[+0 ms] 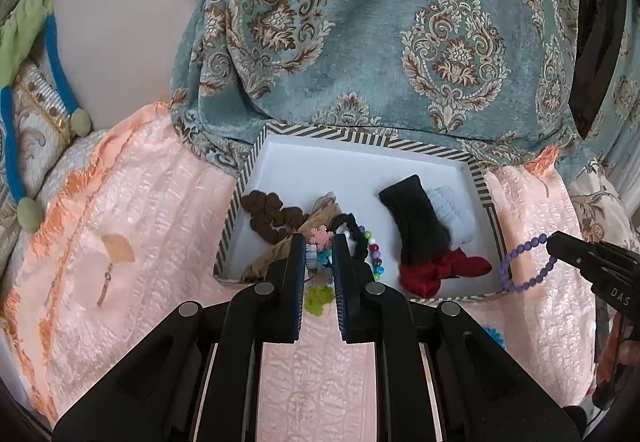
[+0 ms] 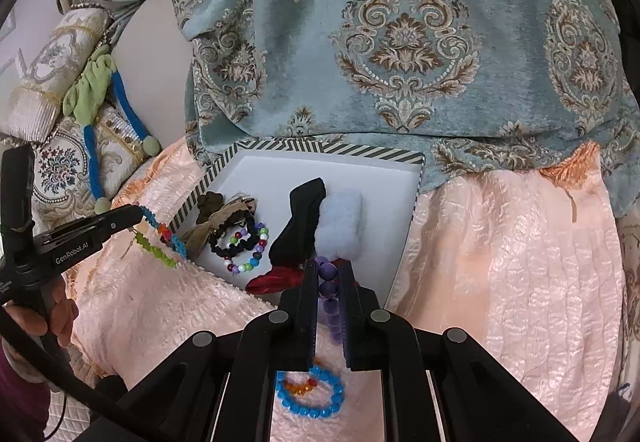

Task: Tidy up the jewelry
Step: 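Lower the flower bracelet into the tray with the left gripper while the right releases the purple bracelet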

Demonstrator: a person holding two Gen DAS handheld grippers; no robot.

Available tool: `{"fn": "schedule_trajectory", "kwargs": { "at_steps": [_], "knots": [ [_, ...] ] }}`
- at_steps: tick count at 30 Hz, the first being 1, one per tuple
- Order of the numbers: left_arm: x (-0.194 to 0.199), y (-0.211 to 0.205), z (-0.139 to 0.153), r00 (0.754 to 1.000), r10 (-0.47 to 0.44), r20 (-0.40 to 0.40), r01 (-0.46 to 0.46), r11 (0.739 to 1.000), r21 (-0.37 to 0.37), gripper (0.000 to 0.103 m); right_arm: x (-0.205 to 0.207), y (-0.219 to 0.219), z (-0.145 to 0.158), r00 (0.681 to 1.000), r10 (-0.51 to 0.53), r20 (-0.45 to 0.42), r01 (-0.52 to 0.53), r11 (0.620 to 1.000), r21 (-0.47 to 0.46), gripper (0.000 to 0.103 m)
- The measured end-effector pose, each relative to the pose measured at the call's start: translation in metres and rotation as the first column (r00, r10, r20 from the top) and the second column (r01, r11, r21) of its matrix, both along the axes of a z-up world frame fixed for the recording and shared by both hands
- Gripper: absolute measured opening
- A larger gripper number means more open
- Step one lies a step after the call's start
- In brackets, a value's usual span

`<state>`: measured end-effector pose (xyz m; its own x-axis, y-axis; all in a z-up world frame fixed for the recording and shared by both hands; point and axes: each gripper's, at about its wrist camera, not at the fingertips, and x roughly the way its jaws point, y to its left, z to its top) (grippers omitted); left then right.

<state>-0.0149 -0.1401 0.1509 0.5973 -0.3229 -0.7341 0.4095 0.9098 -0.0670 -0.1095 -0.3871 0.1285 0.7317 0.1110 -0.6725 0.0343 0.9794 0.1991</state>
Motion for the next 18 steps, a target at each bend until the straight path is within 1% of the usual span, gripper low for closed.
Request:
{"fn": "schedule_trajectory", "kwargs": {
  "at_steps": [11,14,18],
  "knots": [
    [0.031,-0.031,-0.001,1.0,-0.006,0.009,0.005,1.0,0.018,0.012,0.041,-0.014,0.005,1.0,-0.016,-0.009,0.015,0.998,-0.053,0.009],
    [0.04,-0.042,-0.004,1.0,-0.011,0.006,0.011,1.0,0.024,0.012,0.056,-0.017,0.002,1.0,-0.021,-0.014,0.02,0.998,-0.068,0.009],
    [0.057,-0.058,-0.009,1.0,-0.01,0.005,0.01,0.999,0.03,0.012,0.078,-0.025,-0.004,0.999,-0.035,-0.021,0.034,0.997,-0.065,0.009]
  ]
}}
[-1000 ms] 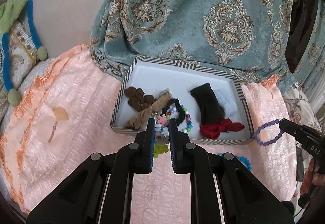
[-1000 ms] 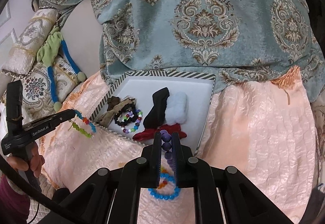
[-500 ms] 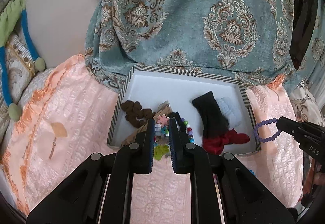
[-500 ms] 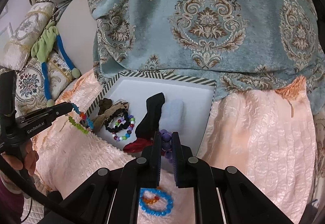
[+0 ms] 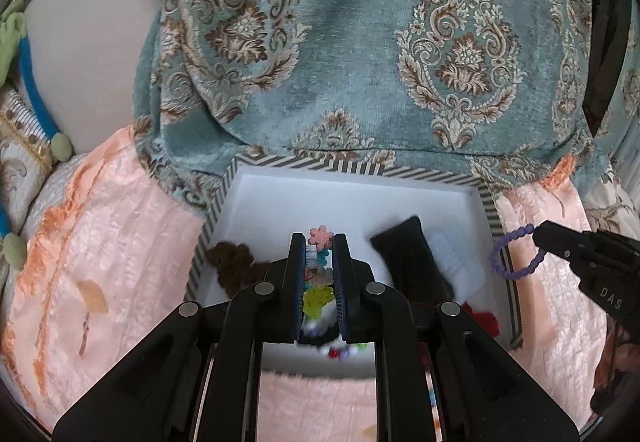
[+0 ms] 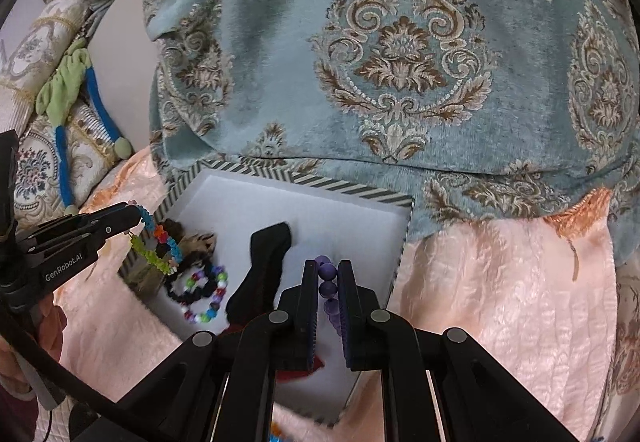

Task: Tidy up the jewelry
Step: 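Lower the flower bracelet into the tray with the left gripper while the right releases the purple bracelet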

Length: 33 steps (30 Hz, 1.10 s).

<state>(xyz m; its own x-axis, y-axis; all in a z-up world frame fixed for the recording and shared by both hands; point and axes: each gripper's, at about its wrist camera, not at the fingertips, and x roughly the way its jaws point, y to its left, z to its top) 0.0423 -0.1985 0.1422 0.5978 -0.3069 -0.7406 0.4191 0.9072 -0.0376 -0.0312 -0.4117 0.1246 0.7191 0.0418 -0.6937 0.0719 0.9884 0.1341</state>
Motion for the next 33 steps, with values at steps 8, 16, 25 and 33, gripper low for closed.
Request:
{"fn": "schedule_trajectory", "kwargs": {
  "at_steps": [8,16,25,33],
  "knots": [
    [0.04,-0.026,-0.011,1.0,0.023,-0.011,-0.024,1.0,-0.017,0.012,0.039,-0.009,-0.015,1.0,-0.015,-0.012,0.015,0.999,0.037,0.009],
    [0.074,-0.035,-0.017,0.999,0.045,-0.027,-0.046,0.998,-0.044,0.012,0.069,-0.023,-0.019,0.999,-0.042,0.02,0.04,0.995,0.087,0.009],
    [0.091,-0.026,-0.053,0.993,0.088,-0.08,-0.088,0.996,-0.007,0.012,0.084,-0.04,-0.057,0.99,-0.117,-0.076,0.12,0.992,0.041,0.009],
    [0.091,-0.015,-0.075,0.986,0.123,-0.11,-0.121,0.992,0.026,0.026,0.082,-0.036,-0.066,0.988,-0.113,-0.105,0.115,0.993,0.009,0.017]
  ]
}}
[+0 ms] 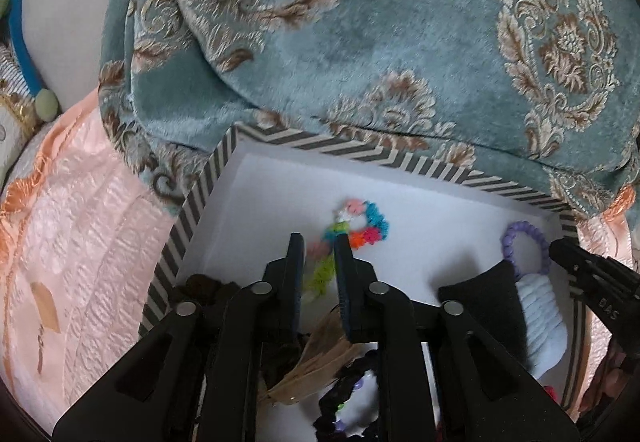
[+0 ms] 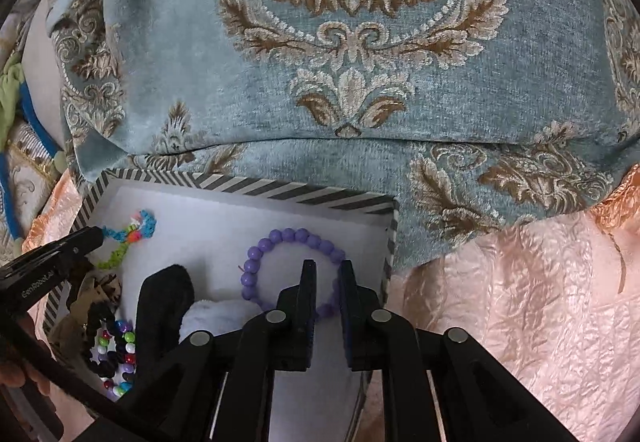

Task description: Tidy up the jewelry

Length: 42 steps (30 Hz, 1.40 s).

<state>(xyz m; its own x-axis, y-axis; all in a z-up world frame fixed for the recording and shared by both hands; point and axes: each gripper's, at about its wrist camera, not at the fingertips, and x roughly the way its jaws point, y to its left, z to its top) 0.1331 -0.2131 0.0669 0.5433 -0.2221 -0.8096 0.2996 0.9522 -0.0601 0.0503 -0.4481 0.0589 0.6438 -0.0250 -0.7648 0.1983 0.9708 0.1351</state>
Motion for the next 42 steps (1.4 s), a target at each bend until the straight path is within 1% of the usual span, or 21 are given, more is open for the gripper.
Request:
{"fn": "schedule_trajectory", "kwargs": {
  "at_steps": [1,2,3,4,6,11,13,23,27,36,39,42],
  "knots": [
    [-0.001,0.001,-0.001,1.0,0.004,0.002,-0.004,1.0,0.002,0.032,-0.002,0.001,0.001,1.0,0.005,0.005,-0.005,1.0,0.0,0.022],
    [-0.001,0.002,-0.002,1.0,0.008,0.0,-0.008,1.0,-0.002,0.04,-0.004,0.002,0.003,1.0,0.01,0.012,-0.01,1.0,-0.002,0.027],
    [-0.001,0.003,-0.003,1.0,0.012,-0.003,-0.012,1.0,-0.009,0.043,-0.007,0.004,0.005,1.0,0.013,0.018,-0.013,1.0,-0.01,0.029],
    [-0.002,0.004,-0.004,1.0,0.015,-0.005,-0.015,1.0,-0.012,0.044,-0.009,0.006,0.007,1.0,0.015,0.023,-0.014,1.0,-0.023,0.033],
    [-0.004,0.005,-0.005,1.0,0.02,-0.002,-0.02,1.0,-0.003,0.046,-0.014,0.008,0.009,0.999,0.022,0.029,-0.021,0.999,-0.029,0.034],
    [-0.011,0.012,-0.002,1.0,0.027,0.008,-0.027,1.0,0.003,0.047,-0.024,0.01,0.014,0.999,0.009,0.037,-0.009,1.0,-0.012,0.034],
    [-0.016,0.014,0.0,0.999,0.028,0.016,-0.028,1.0,0.006,0.047,-0.029,0.012,0.016,0.999,0.001,0.039,-0.001,1.0,-0.006,0.037],
    [-0.046,0.025,0.019,0.998,0.018,0.059,-0.019,1.0,0.017,0.047,-0.054,0.029,0.024,0.999,0.005,0.039,-0.004,1.0,-0.014,0.042],
    [-0.06,0.028,0.026,0.998,0.009,0.065,-0.01,1.0,0.013,0.047,-0.072,0.035,0.026,0.999,0.006,0.035,-0.006,1.0,-0.009,0.042],
    [-0.109,0.04,0.038,0.995,-0.021,0.095,0.019,1.0,0.025,0.047,-0.115,0.052,0.033,0.999,0.028,0.036,-0.027,0.999,-0.019,0.042],
    [-0.125,0.045,0.038,0.996,-0.028,0.09,0.026,0.999,0.02,0.047,-0.133,0.06,0.033,0.999,0.037,0.034,-0.036,0.999,-0.028,0.043],
    [-0.141,0.053,0.039,0.997,-0.028,0.078,0.028,1.0,-0.003,0.047,-0.153,0.067,0.028,0.998,0.056,0.019,-0.056,0.998,-0.023,0.044]
  ]
}}
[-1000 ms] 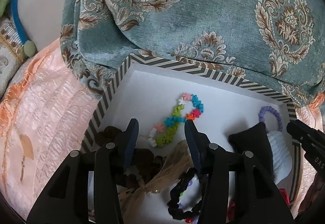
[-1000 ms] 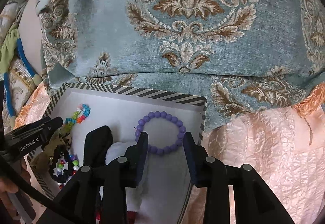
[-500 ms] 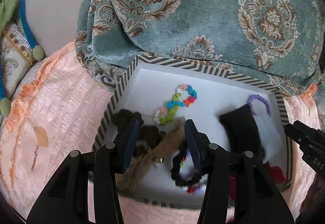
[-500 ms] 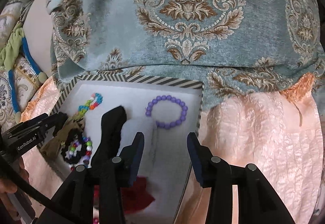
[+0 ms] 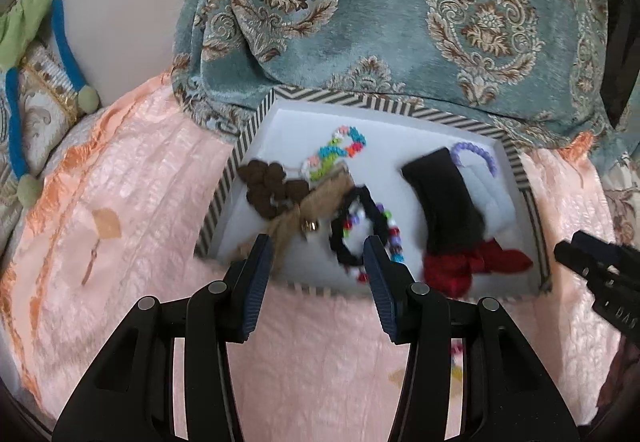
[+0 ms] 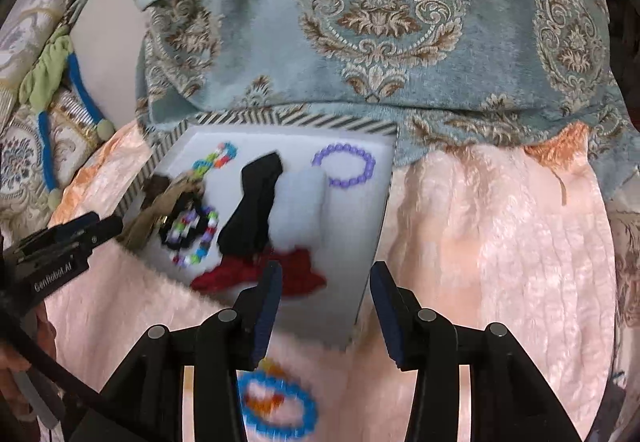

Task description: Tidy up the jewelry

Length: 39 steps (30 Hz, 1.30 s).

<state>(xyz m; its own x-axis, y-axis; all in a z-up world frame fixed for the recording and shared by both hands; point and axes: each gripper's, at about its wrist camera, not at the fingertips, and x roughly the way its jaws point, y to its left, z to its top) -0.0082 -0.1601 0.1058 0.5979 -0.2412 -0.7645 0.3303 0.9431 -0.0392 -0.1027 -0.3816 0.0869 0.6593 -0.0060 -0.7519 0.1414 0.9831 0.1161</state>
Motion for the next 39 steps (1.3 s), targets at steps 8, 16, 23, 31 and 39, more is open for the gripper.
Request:
{"fn": "schedule_trajectory", "kwargs": {
  "at_steps": [8,16,23,31,39],
  "knots": [
    [-0.045,0.014,-0.011,0.997,-0.05,-0.057,0.047,0.998,-0.044,0.047,-0.043,0.012,-0.034,0.996,0.048,-0.071,-0.044,0.998,0.054,0.044],
    [-0.067,0.017,-0.026,0.991,-0.066,-0.115,0.058,0.996,-0.066,0.047,-0.045,0.025,-0.061,0.992,0.06,-0.115,-0.056,0.998,0.036,0.038],
    [-0.075,0.014,-0.031,0.989,-0.072,-0.129,0.062,0.995,-0.079,0.05,-0.051,0.024,-0.068,0.993,0.05,-0.104,-0.051,0.999,0.0,0.011],
    [-0.08,0.0,-0.043,0.982,-0.095,-0.162,0.083,0.993,-0.081,0.052,-0.066,0.008,-0.061,0.998,0.011,-0.069,-0.009,0.999,0.035,0.009],
    [-0.076,-0.017,-0.055,0.977,-0.102,-0.189,0.088,0.993,-0.082,0.052,-0.075,0.001,-0.058,0.999,-0.013,-0.045,0.016,0.997,0.071,0.009]
  ]
}}
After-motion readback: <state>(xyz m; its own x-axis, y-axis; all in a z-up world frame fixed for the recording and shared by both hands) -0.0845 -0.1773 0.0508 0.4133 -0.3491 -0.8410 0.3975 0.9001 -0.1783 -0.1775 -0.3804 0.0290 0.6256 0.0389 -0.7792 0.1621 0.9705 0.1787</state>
